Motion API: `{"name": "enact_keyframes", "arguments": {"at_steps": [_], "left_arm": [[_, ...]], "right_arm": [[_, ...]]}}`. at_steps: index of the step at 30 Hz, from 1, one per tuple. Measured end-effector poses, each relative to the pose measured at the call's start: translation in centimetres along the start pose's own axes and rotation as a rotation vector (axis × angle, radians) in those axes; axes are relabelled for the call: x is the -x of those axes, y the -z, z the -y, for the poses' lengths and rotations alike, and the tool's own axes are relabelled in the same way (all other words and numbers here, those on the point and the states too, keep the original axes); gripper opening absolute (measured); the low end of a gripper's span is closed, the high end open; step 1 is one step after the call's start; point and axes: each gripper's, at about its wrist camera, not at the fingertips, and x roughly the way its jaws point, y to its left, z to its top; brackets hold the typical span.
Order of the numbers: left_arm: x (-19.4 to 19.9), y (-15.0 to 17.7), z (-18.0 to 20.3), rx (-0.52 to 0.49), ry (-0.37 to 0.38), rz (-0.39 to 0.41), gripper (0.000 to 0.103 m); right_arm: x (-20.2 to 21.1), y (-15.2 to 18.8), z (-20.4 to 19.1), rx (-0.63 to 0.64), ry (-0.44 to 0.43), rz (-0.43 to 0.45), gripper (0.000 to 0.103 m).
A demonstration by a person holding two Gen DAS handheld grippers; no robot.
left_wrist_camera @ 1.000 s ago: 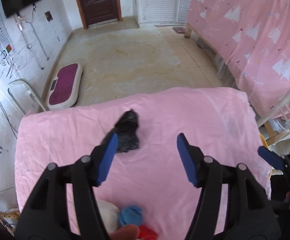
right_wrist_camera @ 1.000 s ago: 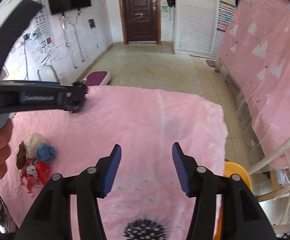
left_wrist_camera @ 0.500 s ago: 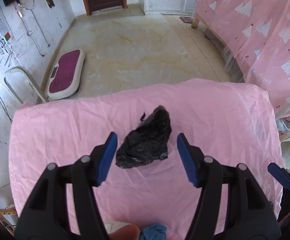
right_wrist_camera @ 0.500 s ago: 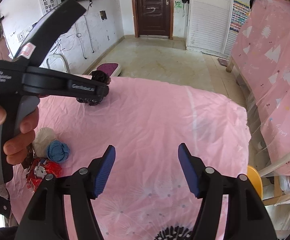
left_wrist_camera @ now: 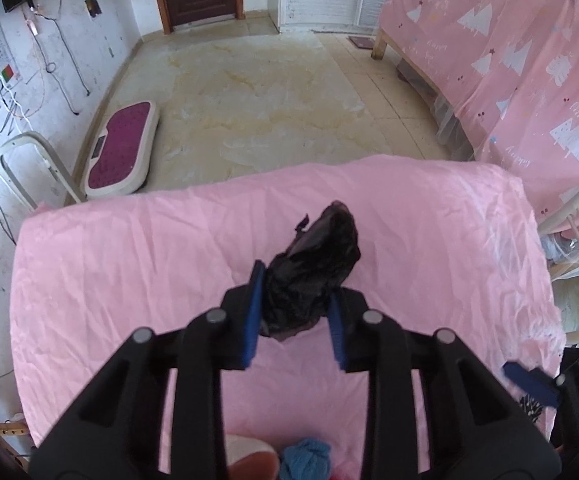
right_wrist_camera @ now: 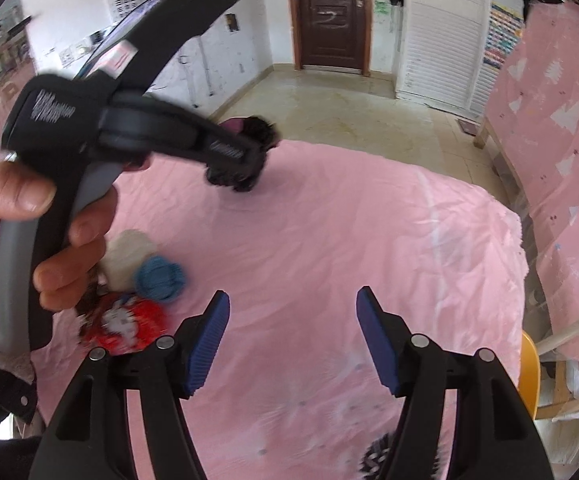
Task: Collect trash
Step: 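Grasp the black plastic bag with the left gripper while the right grasps the Hello Kitty bag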
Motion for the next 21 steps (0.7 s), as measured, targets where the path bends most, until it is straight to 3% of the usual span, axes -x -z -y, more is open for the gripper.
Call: {"name": "enact_keyframes", "arguments": {"at_steps": [7, 21], "left_arm": [[2.9, 0.7, -0.8, 0.018, 0.003, 0.046, 0.027], [7.1, 2.7, -2.8, 0.041, -0.020, 0.114, 0.027]], "right_arm": [[0.2, 1.0, -4.3, 0.076, -0.101, -0.016, 0.057], [-2.3, 2.0, -9.9, 0.134, -0.161, -0.078, 0.057]]}}
